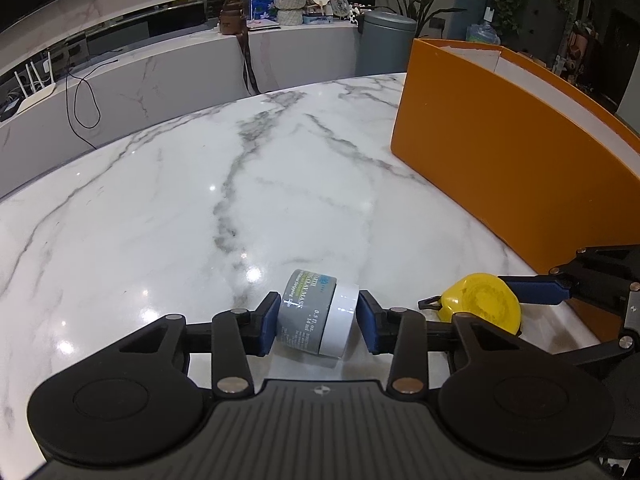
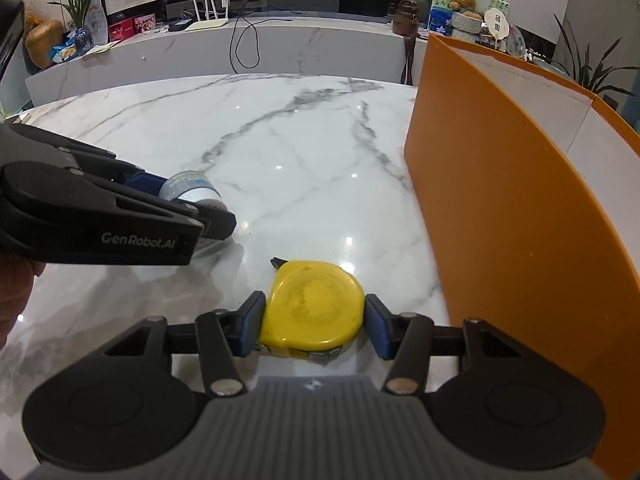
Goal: Organize rigid objects
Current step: 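Grasp the white-lidded jar with the left tool while the right tool grasps the yellow tape measure, then lift and carry the jar and tape measure with both tools over the orange box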
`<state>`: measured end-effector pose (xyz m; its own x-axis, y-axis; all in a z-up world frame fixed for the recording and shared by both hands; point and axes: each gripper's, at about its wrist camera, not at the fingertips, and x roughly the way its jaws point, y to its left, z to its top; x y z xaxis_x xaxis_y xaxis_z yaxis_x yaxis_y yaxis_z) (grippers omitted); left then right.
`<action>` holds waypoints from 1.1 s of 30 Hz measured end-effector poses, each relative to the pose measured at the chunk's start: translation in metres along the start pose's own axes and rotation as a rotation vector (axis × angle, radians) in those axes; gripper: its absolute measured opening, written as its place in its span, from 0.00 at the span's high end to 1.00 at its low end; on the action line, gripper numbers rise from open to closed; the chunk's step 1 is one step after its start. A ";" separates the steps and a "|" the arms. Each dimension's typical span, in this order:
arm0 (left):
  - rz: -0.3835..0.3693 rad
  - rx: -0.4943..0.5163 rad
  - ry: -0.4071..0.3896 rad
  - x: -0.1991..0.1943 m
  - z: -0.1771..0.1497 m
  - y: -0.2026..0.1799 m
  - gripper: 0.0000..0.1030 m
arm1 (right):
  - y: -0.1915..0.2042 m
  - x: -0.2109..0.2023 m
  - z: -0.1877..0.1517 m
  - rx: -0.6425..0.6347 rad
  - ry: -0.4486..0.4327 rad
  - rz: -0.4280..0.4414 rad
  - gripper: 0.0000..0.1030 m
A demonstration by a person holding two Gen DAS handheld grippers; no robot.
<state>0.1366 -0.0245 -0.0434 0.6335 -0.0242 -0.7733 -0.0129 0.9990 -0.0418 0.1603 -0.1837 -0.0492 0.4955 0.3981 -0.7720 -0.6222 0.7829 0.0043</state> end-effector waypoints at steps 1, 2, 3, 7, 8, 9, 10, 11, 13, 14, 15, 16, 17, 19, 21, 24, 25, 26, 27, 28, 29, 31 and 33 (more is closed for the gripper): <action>0.000 0.000 0.002 0.000 0.000 0.000 0.55 | 0.000 0.000 0.000 0.000 0.002 0.001 0.49; 0.000 0.000 0.003 0.000 0.000 0.000 0.55 | 0.000 0.000 0.001 -0.001 0.003 0.002 0.49; 0.000 -0.001 0.005 -0.001 0.000 0.001 0.55 | 0.000 0.000 0.001 -0.002 0.004 0.003 0.49; -0.001 0.007 0.000 -0.004 0.000 -0.001 0.57 | 0.000 0.000 0.002 -0.007 0.006 0.004 0.49; -0.001 0.010 -0.001 -0.005 0.001 -0.001 0.58 | -0.001 0.000 0.002 -0.007 0.005 0.004 0.49; -0.001 0.012 -0.002 -0.007 0.001 -0.002 0.58 | 0.000 0.000 0.002 -0.008 0.004 0.003 0.49; -0.001 0.014 -0.004 -0.009 0.002 -0.002 0.58 | 0.000 -0.001 0.002 -0.008 0.002 0.002 0.49; -0.001 0.016 -0.006 -0.011 0.002 -0.002 0.58 | 0.000 -0.002 0.002 -0.007 -0.001 0.000 0.49; 0.000 0.019 -0.014 -0.016 0.003 -0.002 0.58 | 0.000 -0.003 0.003 -0.011 -0.005 -0.001 0.49; 0.000 0.019 -0.017 -0.018 0.004 -0.002 0.59 | 0.000 -0.005 0.004 -0.012 -0.008 -0.001 0.49; 0.001 0.018 -0.020 -0.020 0.004 -0.002 0.59 | 0.001 -0.006 0.004 -0.013 -0.012 -0.002 0.49; 0.004 0.017 -0.023 -0.022 0.005 -0.002 0.59 | 0.001 -0.008 0.005 -0.015 -0.016 -0.001 0.49; 0.006 0.018 -0.026 -0.024 0.005 -0.003 0.59 | 0.002 -0.009 0.005 -0.016 -0.020 -0.001 0.49; 0.010 0.019 -0.032 -0.029 0.005 -0.003 0.59 | 0.003 -0.013 0.005 -0.020 -0.030 -0.002 0.49; 0.016 0.021 -0.037 -0.033 0.006 -0.004 0.59 | 0.004 -0.017 0.006 -0.027 -0.044 -0.006 0.49; 0.024 0.021 -0.043 -0.040 0.007 -0.005 0.59 | 0.005 -0.024 0.008 -0.035 -0.065 -0.008 0.49; 0.024 0.020 -0.045 -0.042 0.008 -0.006 0.59 | 0.005 -0.026 0.009 -0.034 -0.070 -0.006 0.49; 0.024 0.017 -0.050 -0.045 0.010 -0.006 0.59 | 0.005 -0.029 0.010 -0.032 -0.077 -0.006 0.49; 0.024 0.012 -0.058 -0.049 0.011 -0.007 0.59 | 0.005 -0.031 0.011 -0.030 -0.086 -0.005 0.49; 0.024 0.008 -0.067 -0.053 0.013 -0.008 0.59 | 0.005 -0.034 0.013 -0.030 -0.093 -0.005 0.49; 0.024 0.004 -0.074 -0.056 0.015 -0.008 0.59 | 0.005 -0.036 0.014 -0.030 -0.100 -0.005 0.49; 0.023 -0.001 -0.089 -0.063 0.019 -0.011 0.59 | 0.005 -0.041 0.015 -0.035 -0.115 -0.009 0.49; 0.019 -0.002 -0.101 -0.068 0.023 -0.014 0.59 | 0.003 -0.046 0.016 -0.042 -0.127 -0.016 0.49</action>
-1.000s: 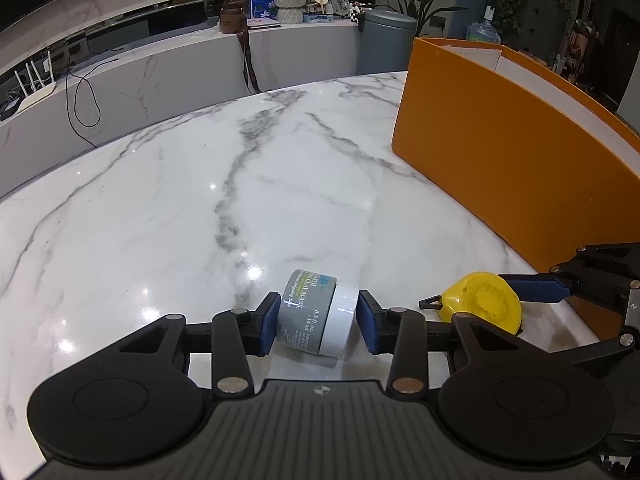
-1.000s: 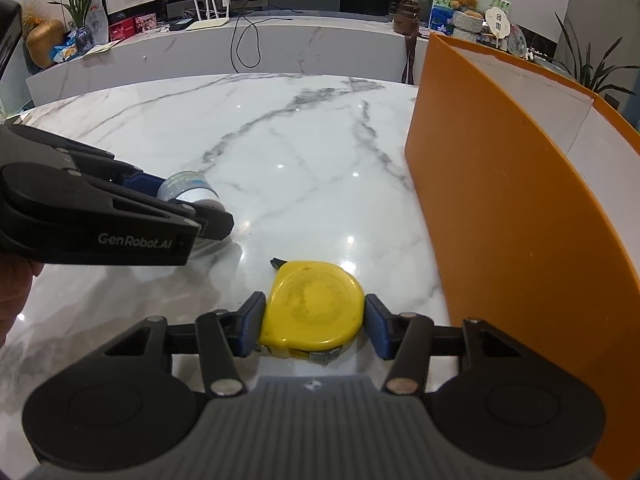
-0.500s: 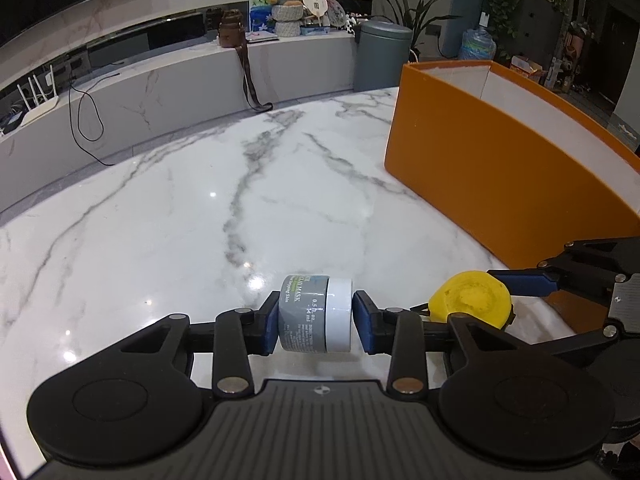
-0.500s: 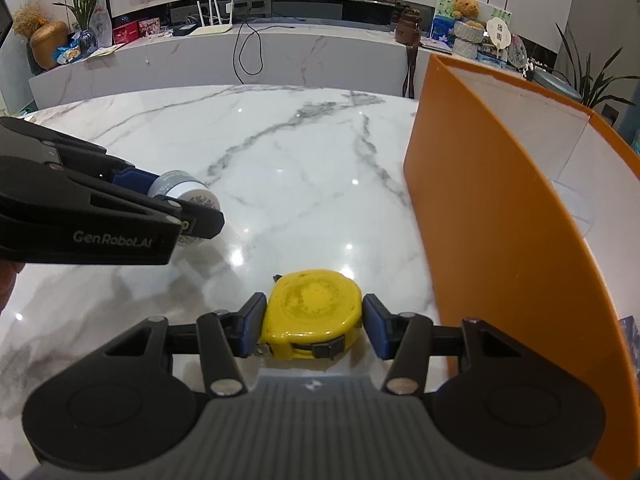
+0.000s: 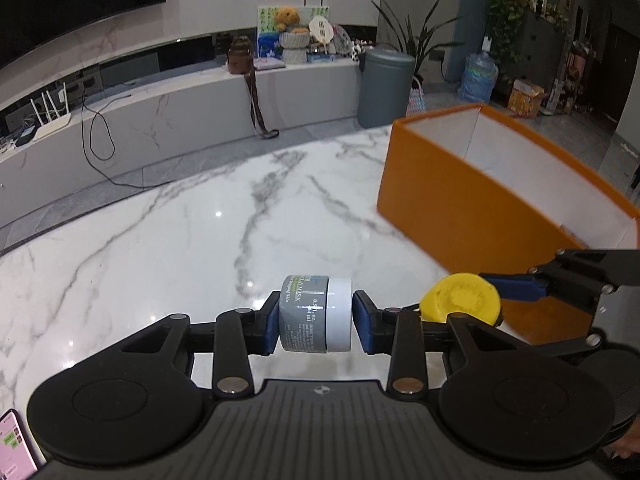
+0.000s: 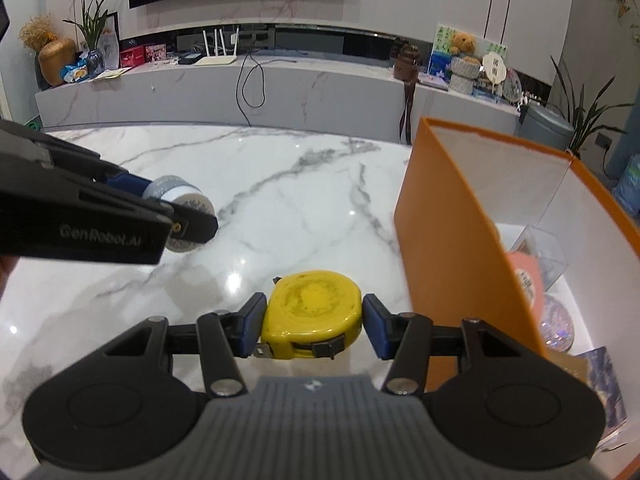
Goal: Organize rigid objects
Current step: 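Lift and carry the jar and tape measure with both tools over the orange box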
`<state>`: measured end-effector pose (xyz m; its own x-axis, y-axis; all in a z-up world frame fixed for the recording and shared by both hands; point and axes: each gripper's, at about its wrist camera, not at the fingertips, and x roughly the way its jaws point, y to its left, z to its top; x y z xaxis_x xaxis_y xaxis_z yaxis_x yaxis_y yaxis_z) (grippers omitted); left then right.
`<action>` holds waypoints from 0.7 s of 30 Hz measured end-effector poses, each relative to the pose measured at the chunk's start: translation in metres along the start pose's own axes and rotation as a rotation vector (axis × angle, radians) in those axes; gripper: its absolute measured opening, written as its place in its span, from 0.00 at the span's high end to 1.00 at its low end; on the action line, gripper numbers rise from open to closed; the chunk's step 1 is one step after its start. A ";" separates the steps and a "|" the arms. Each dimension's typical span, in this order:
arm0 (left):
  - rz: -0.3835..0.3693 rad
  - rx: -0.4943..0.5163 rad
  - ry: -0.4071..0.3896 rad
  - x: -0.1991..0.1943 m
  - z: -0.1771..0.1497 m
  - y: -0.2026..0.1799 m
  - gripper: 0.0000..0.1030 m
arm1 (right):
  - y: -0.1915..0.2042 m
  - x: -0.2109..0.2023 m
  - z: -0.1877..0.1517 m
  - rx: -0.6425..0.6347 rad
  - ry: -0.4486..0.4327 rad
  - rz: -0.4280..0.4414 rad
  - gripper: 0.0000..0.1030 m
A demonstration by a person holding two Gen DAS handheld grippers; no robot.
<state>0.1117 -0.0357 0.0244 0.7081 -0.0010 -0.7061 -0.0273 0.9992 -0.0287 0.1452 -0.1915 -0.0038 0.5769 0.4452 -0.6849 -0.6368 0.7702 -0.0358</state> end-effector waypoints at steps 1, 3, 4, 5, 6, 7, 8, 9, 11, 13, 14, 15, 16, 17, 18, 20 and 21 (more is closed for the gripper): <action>-0.001 0.001 -0.005 -0.002 0.002 -0.002 0.59 | -0.001 -0.002 0.001 -0.003 -0.003 -0.002 0.49; -0.001 0.001 -0.012 -0.006 0.007 -0.006 0.59 | -0.003 -0.005 0.001 -0.009 -0.006 -0.001 0.49; -0.001 0.002 -0.020 -0.008 0.010 -0.008 0.59 | -0.004 -0.007 0.002 -0.010 -0.011 -0.001 0.49; 0.002 -0.001 -0.029 -0.011 0.013 -0.009 0.59 | -0.005 -0.009 0.003 -0.011 -0.016 -0.003 0.49; 0.003 -0.007 -0.039 -0.013 0.017 -0.009 0.59 | -0.006 -0.012 0.004 -0.011 -0.026 -0.008 0.49; 0.002 -0.014 -0.050 -0.017 0.020 -0.010 0.59 | -0.008 -0.015 0.006 -0.008 -0.036 -0.011 0.49; 0.000 -0.020 -0.062 -0.021 0.023 -0.011 0.59 | -0.009 -0.018 0.007 -0.006 -0.044 -0.014 0.49; -0.002 -0.026 -0.075 -0.024 0.026 -0.012 0.59 | -0.011 -0.020 0.009 -0.001 -0.054 -0.017 0.49; -0.010 -0.042 -0.097 -0.029 0.032 -0.014 0.59 | -0.015 -0.026 0.013 0.014 -0.071 -0.022 0.49; -0.022 -0.055 -0.115 -0.033 0.038 -0.018 0.59 | -0.021 -0.032 0.016 0.031 -0.090 -0.027 0.49; -0.027 -0.057 -0.124 -0.035 0.041 -0.020 0.59 | -0.024 -0.035 0.018 0.039 -0.099 -0.030 0.49; -0.034 -0.059 -0.134 -0.037 0.043 -0.023 0.59 | -0.026 -0.038 0.019 0.045 -0.107 -0.032 0.49; -0.041 -0.063 -0.143 -0.039 0.045 -0.027 0.59 | -0.029 -0.041 0.020 0.053 -0.115 -0.034 0.49; -0.050 -0.066 -0.152 -0.040 0.047 -0.030 0.59 | -0.031 -0.045 0.020 0.059 -0.123 -0.036 0.49; -0.058 -0.068 -0.162 -0.042 0.050 -0.034 0.59 | -0.035 -0.048 0.021 0.066 -0.132 -0.039 0.49; -0.075 -0.074 -0.177 -0.043 0.054 -0.040 0.59 | -0.042 -0.055 0.023 0.080 -0.147 -0.047 0.49; -0.083 -0.078 -0.184 -0.043 0.056 -0.044 0.59 | -0.046 -0.059 0.024 0.090 -0.155 -0.050 0.49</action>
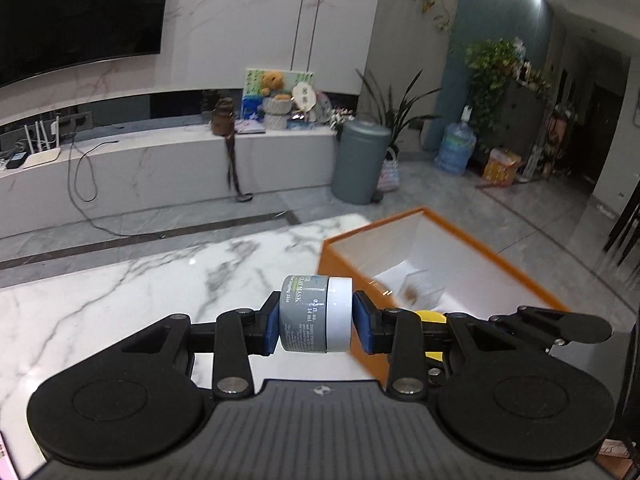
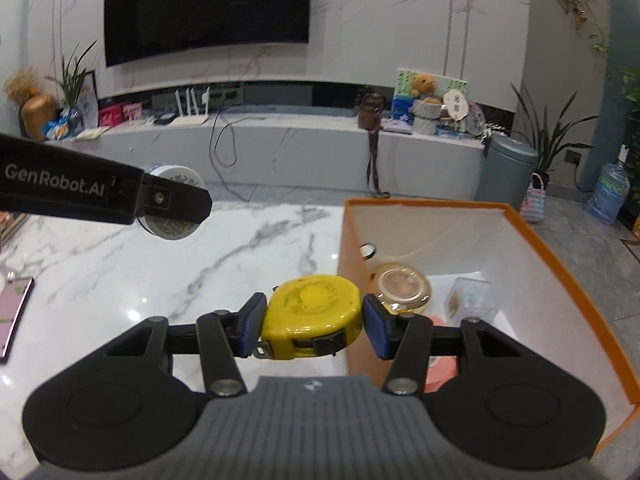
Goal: Organize rigid objects
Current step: 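Lift and carry the jar and tape measure with both tools over the orange box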
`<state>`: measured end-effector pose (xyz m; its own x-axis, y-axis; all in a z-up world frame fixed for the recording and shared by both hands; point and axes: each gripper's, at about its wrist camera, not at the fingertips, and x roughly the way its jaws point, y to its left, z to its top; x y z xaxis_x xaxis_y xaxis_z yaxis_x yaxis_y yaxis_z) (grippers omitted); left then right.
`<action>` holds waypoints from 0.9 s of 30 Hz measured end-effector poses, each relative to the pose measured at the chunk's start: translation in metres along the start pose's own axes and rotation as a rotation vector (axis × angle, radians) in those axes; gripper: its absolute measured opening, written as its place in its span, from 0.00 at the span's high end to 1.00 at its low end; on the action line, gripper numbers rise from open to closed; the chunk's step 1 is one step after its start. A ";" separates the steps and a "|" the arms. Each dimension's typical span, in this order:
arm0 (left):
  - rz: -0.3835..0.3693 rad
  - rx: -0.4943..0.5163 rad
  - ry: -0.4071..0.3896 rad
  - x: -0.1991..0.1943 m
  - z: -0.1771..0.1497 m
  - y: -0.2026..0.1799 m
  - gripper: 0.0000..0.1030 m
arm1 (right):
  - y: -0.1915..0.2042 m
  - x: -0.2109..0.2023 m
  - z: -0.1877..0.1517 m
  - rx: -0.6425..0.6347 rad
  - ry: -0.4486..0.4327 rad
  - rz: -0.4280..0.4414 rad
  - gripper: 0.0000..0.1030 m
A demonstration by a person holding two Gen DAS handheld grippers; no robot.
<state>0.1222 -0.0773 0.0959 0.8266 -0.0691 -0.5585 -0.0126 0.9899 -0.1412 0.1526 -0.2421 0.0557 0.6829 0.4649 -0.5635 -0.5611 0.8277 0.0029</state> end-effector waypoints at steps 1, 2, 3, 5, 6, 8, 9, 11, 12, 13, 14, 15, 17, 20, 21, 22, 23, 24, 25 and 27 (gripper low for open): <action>-0.009 -0.005 -0.006 0.001 0.002 -0.003 0.59 | -0.004 -0.003 0.001 0.010 -0.008 -0.002 0.49; -0.017 -0.008 -0.010 0.001 0.003 -0.007 0.59 | -0.007 -0.007 0.002 0.021 -0.016 -0.005 0.49; -0.025 -0.012 -0.013 0.002 0.004 -0.011 0.59 | -0.012 -0.011 0.004 0.032 -0.025 -0.009 0.49; -0.039 -0.012 -0.016 0.006 0.005 -0.020 0.60 | -0.020 -0.017 0.006 0.049 -0.041 -0.017 0.49; -0.046 -0.010 -0.016 0.009 0.005 -0.024 0.60 | -0.025 -0.020 0.007 0.057 -0.048 -0.022 0.49; -0.056 -0.007 -0.010 0.014 0.004 -0.031 0.60 | -0.033 -0.025 0.007 0.071 -0.057 -0.034 0.49; -0.062 -0.007 -0.004 0.017 0.002 -0.034 0.60 | -0.039 -0.028 0.008 0.080 -0.061 -0.041 0.49; -0.072 -0.005 0.008 0.022 0.001 -0.041 0.60 | -0.048 -0.031 0.007 0.096 -0.065 -0.053 0.49; -0.078 -0.002 0.011 0.024 0.001 -0.045 0.60 | -0.053 -0.033 0.007 0.104 -0.066 -0.060 0.49; -0.084 0.003 0.012 0.026 0.001 -0.049 0.60 | -0.058 -0.034 0.006 0.110 -0.067 -0.067 0.49; -0.089 0.007 0.012 0.026 0.001 -0.053 0.60 | -0.063 -0.035 0.006 0.117 -0.067 -0.074 0.49; -0.095 0.012 0.013 0.027 0.001 -0.056 0.60 | -0.067 -0.035 0.005 0.122 -0.067 -0.082 0.49; -0.103 0.020 0.018 0.031 -0.001 -0.064 0.60 | -0.075 -0.035 0.004 0.131 -0.064 -0.099 0.49; -0.115 0.032 0.033 0.038 -0.005 -0.075 0.60 | -0.089 -0.032 0.000 0.149 -0.050 -0.124 0.49; -0.118 0.036 0.038 0.041 -0.006 -0.079 0.60 | -0.093 -0.030 0.000 0.154 -0.046 -0.131 0.49; -0.122 0.040 0.043 0.044 -0.007 -0.083 0.60 | -0.097 -0.029 -0.001 0.160 -0.040 -0.139 0.49; -0.126 0.044 0.048 0.046 -0.007 -0.086 0.60 | -0.101 -0.028 -0.002 0.165 -0.035 -0.145 0.49; -0.130 0.048 0.051 0.048 -0.008 -0.090 0.60 | -0.106 -0.027 -0.003 0.171 -0.030 -0.152 0.49; -0.132 0.051 0.055 0.050 -0.008 -0.093 0.60 | -0.109 -0.027 -0.004 0.174 -0.027 -0.156 0.49; -0.139 0.057 0.062 0.056 -0.009 -0.099 0.60 | -0.115 -0.025 -0.006 0.177 -0.019 -0.162 0.49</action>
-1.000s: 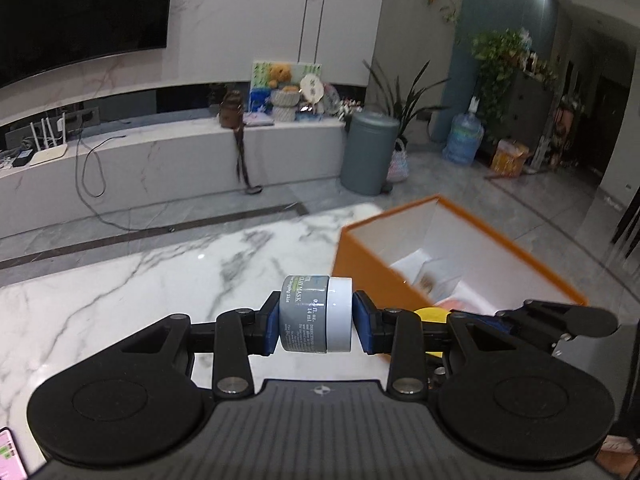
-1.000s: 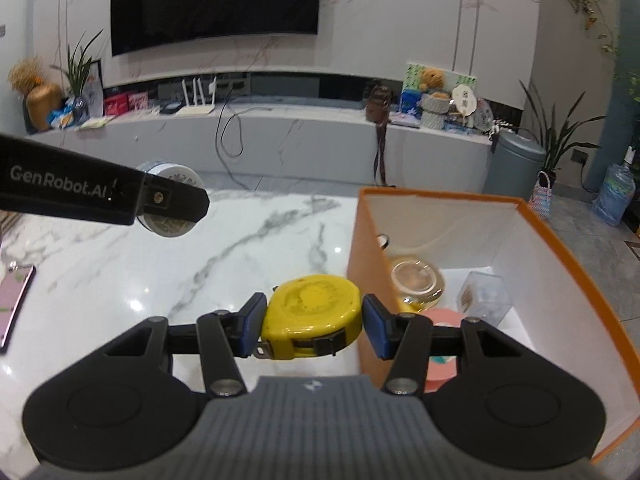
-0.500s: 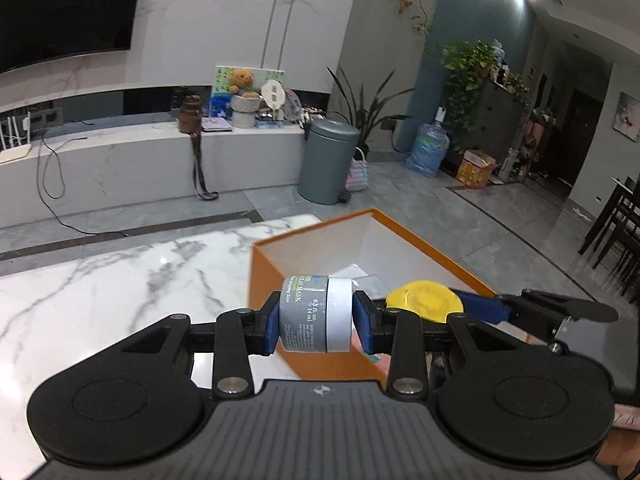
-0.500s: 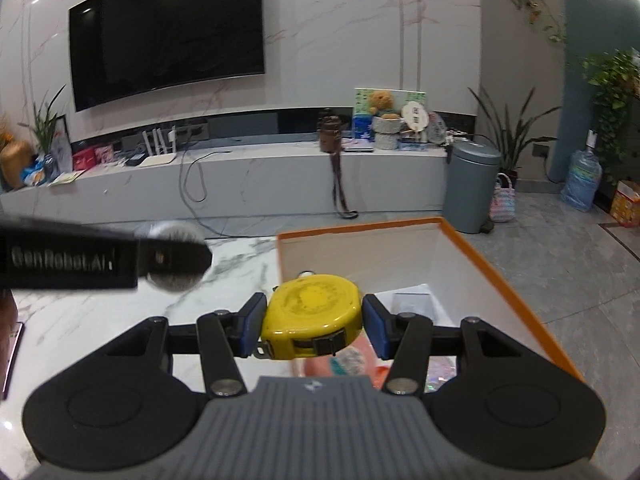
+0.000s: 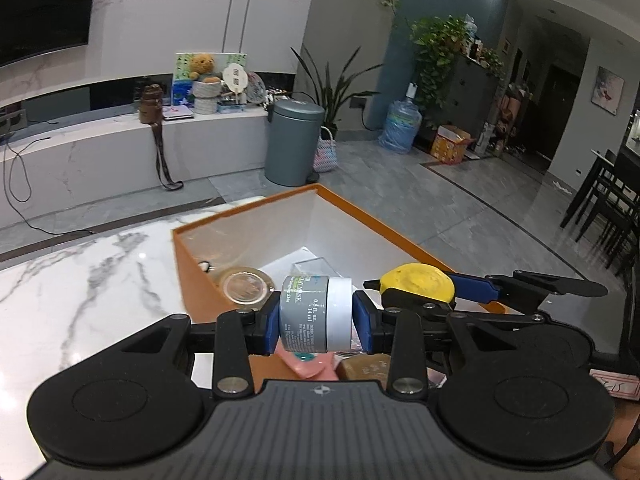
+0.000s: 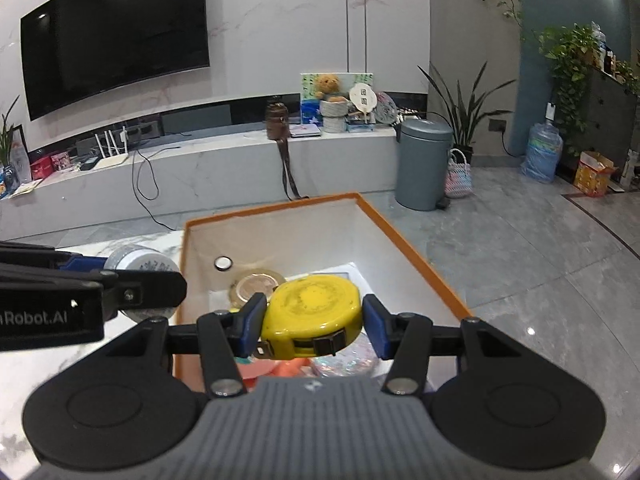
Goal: Organize rigid objects
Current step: 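Lift and carry the jar and tape measure with both tools over the orange box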
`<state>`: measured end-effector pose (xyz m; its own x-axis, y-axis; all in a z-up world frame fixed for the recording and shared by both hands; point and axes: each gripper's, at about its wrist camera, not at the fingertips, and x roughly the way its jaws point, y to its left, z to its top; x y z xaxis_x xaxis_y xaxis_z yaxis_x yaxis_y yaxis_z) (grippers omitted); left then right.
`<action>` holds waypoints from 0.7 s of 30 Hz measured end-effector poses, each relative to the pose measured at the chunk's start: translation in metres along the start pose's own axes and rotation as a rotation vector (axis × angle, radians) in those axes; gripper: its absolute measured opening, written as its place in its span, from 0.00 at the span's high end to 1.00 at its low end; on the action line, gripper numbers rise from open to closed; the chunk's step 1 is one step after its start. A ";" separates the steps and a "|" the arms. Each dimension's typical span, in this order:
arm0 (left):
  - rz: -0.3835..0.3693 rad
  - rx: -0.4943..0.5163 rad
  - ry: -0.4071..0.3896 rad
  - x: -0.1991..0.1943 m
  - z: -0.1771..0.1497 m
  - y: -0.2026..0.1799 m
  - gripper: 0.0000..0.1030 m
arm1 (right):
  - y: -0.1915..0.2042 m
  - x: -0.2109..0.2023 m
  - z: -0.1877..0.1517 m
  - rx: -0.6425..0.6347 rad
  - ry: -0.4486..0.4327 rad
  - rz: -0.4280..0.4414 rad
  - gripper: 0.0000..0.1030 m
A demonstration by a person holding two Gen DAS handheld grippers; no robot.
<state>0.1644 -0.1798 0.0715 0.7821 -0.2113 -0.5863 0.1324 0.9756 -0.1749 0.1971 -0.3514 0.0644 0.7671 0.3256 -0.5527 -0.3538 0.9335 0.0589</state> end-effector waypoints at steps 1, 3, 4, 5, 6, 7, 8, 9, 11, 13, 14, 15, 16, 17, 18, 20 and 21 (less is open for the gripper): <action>-0.003 0.003 0.005 0.004 0.000 -0.002 0.60 | -0.002 0.001 -0.001 0.001 0.004 -0.004 0.49; -0.004 0.008 0.015 0.010 -0.002 -0.007 0.60 | -0.006 0.005 -0.002 0.002 0.016 -0.012 0.49; -0.005 0.009 0.020 0.014 -0.003 -0.009 0.60 | -0.008 0.007 -0.003 0.003 0.021 -0.016 0.49; -0.006 0.009 0.026 0.017 -0.003 -0.010 0.60 | -0.010 0.010 -0.003 0.004 0.029 -0.022 0.49; -0.007 0.010 0.032 0.020 -0.004 -0.011 0.60 | -0.014 0.014 -0.003 0.004 0.037 -0.028 0.49; -0.007 0.012 0.038 0.023 -0.004 -0.013 0.60 | -0.016 0.016 -0.003 0.007 0.043 -0.032 0.49; -0.006 0.014 0.045 0.026 -0.005 -0.014 0.60 | -0.019 0.019 -0.003 0.009 0.049 -0.036 0.49; -0.005 0.019 0.057 0.029 -0.006 -0.015 0.60 | -0.022 0.022 -0.003 0.010 0.059 -0.040 0.49; 0.003 0.028 0.073 0.034 -0.009 -0.018 0.60 | -0.026 0.028 -0.004 0.010 0.082 -0.046 0.49; 0.010 0.038 0.087 0.038 -0.011 -0.021 0.60 | -0.030 0.035 -0.006 0.012 0.104 -0.052 0.49; 0.011 0.042 0.093 0.040 -0.012 -0.022 0.60 | -0.032 0.037 -0.007 0.014 0.114 -0.053 0.49; 0.011 0.046 0.099 0.042 -0.012 -0.023 0.60 | -0.035 0.040 -0.008 0.018 0.127 -0.053 0.49; 0.013 0.050 0.108 0.044 -0.012 -0.024 0.60 | -0.036 0.042 -0.009 0.024 0.139 -0.052 0.49; 0.016 0.055 0.120 0.046 -0.014 -0.025 0.60 | -0.039 0.044 -0.010 0.030 0.153 -0.049 0.49; 0.018 0.058 0.132 0.049 -0.015 -0.026 0.60 | -0.041 0.047 -0.011 0.035 0.171 -0.045 0.49; 0.022 0.061 0.152 0.054 -0.018 -0.026 0.60 | -0.043 0.052 -0.013 0.030 0.200 -0.043 0.49; 0.025 0.061 0.159 0.056 -0.019 -0.026 0.60 | -0.044 0.055 -0.014 0.024 0.215 -0.044 0.49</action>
<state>0.1935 -0.2181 0.0279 0.6798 -0.1887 -0.7088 0.1543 0.9815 -0.1133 0.2477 -0.3769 0.0194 0.6490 0.2471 -0.7195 -0.3077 0.9502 0.0488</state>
